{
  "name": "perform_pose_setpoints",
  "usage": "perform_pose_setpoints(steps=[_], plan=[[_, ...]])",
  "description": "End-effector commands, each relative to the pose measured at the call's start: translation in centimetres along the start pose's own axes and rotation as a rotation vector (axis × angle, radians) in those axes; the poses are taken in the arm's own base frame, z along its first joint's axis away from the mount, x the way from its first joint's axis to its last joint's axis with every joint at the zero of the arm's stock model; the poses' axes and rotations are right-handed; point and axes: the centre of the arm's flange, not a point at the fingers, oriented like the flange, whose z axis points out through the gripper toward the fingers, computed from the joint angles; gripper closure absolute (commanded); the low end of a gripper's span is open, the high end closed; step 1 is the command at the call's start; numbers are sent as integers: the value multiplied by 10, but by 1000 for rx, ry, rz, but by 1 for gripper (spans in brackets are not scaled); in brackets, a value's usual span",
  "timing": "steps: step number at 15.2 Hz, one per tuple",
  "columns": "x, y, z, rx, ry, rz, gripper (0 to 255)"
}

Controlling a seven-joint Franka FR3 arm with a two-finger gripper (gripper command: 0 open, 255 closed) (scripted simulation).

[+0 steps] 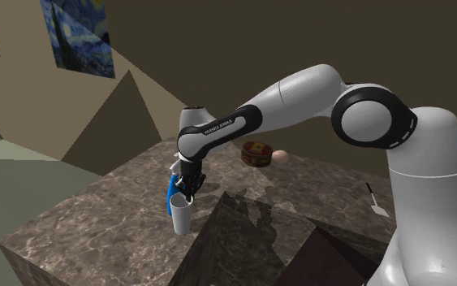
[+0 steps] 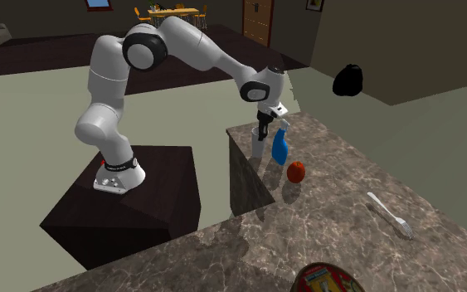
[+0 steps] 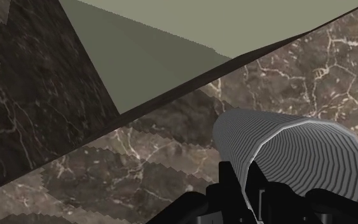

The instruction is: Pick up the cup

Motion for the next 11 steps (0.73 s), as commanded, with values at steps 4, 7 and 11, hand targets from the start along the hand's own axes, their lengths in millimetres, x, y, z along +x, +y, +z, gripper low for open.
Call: perform_pose_setpoints(steps=[4,7,11], plan=[[-1,-1,-10,0,-1,0,255],[-2,-3,-26,0,-1,0,255],[-4,-4,-47,0,-1,0,255]])
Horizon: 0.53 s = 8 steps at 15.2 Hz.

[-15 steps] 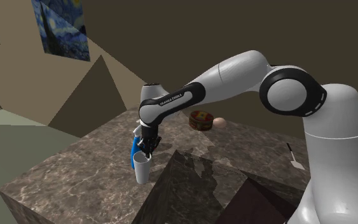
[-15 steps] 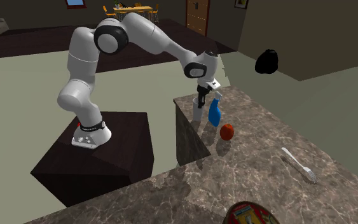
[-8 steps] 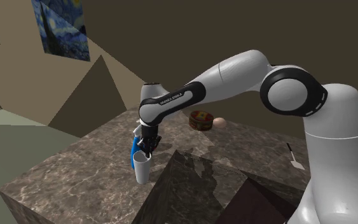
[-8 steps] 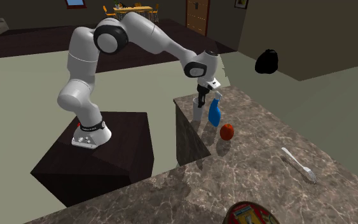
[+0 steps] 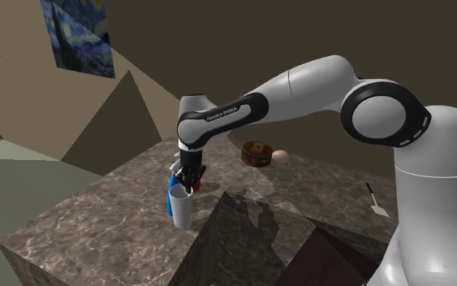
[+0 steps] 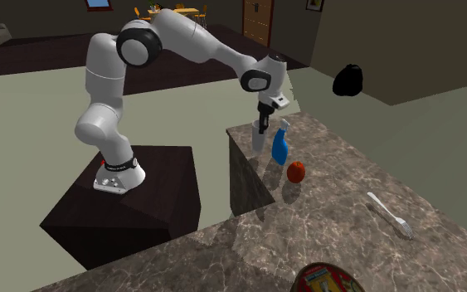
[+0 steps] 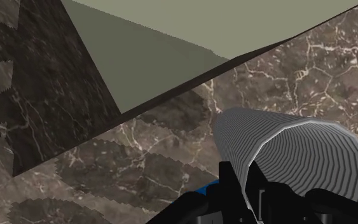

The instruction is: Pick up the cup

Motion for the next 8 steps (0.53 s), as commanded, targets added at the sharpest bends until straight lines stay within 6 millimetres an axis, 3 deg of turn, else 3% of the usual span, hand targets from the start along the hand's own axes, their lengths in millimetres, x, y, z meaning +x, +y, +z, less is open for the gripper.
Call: perform_pose_setpoints(steps=[1,6,8], plan=[[-1,0,-11,0,0,0,255],[-3,-2,-37,0,0,0,255],[-3,-2,-38,0,0,0,255]])
